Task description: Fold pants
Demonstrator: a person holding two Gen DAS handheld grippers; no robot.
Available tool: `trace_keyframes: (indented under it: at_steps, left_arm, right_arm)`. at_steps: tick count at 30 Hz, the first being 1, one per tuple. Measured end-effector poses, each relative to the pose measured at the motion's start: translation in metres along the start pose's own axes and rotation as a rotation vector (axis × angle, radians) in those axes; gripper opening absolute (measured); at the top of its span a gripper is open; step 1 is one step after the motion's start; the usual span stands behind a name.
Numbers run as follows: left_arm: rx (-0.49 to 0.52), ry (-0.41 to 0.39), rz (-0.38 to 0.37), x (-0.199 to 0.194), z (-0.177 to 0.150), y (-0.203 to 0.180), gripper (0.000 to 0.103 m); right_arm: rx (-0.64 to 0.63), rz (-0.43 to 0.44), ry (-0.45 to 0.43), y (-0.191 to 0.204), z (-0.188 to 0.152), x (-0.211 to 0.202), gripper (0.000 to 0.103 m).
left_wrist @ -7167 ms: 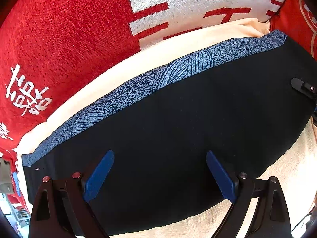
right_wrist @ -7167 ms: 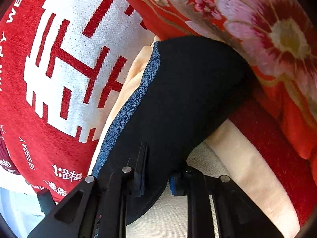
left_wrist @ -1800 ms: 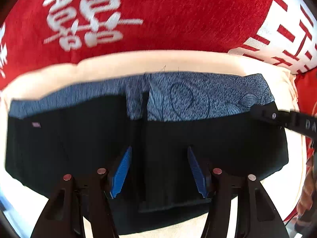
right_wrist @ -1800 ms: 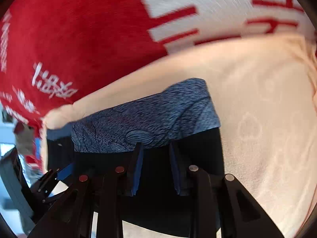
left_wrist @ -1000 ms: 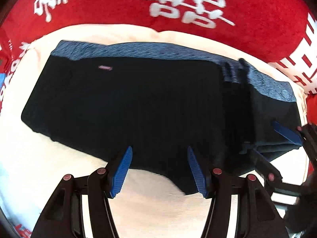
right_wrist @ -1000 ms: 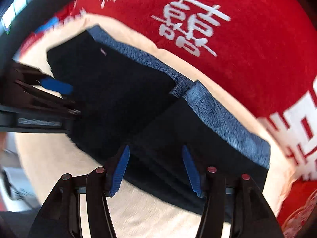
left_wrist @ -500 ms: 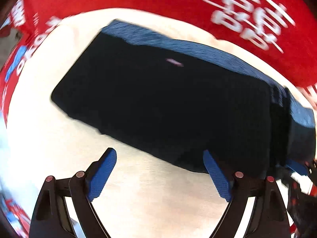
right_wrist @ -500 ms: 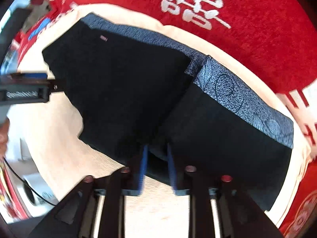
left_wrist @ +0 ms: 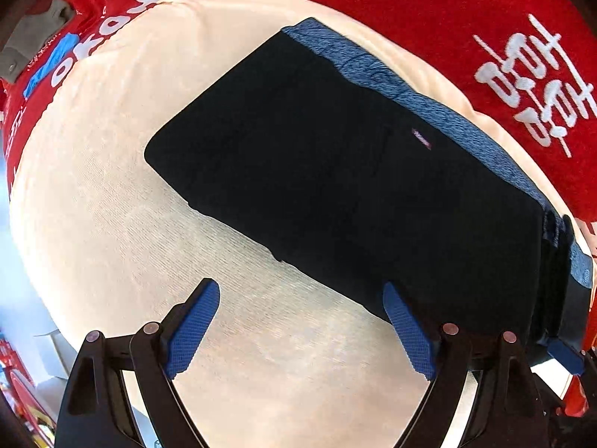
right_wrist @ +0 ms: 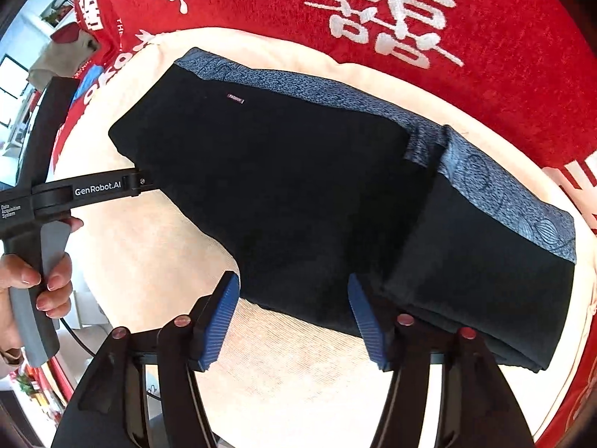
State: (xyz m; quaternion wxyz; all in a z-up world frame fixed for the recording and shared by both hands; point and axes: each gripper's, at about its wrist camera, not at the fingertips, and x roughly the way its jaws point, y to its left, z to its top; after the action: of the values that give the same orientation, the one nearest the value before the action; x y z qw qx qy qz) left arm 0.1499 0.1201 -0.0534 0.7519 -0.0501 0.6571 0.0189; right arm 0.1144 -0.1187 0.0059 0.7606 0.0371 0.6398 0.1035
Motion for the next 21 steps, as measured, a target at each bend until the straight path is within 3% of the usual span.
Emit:
trace_keyframes:
  at_steps: [3,10,12,17,21]
  left_arm:
    - [-0.006,0.013,-0.001,0.009,0.002,0.003,0.09]
    - [0.016,0.022,-0.011,0.02,0.003,0.006,0.091]
    - [0.04,0.037,-0.032,0.028,0.006,-0.003,0.101]
    - [0.097,0.061,0.012,0.041,0.012,-0.02,0.102]
    - [0.067,0.054,-0.03,0.038,0.016,-0.02,0.102]
  right_arm:
    - [0.014,-0.009,0.011,0.001,0.005,0.007,0.073]
    - [0.069,0.003,0.088,-0.003,0.005,0.031,0.074]
    - [0.066,-0.003,0.095,-0.002,0.004,0.032,0.074]
    - [0.055,-0.02,0.108,0.002,0.003,0.034,0.074]
    - [0.057,-0.023,0.12,0.003,0.004,0.037,0.074]
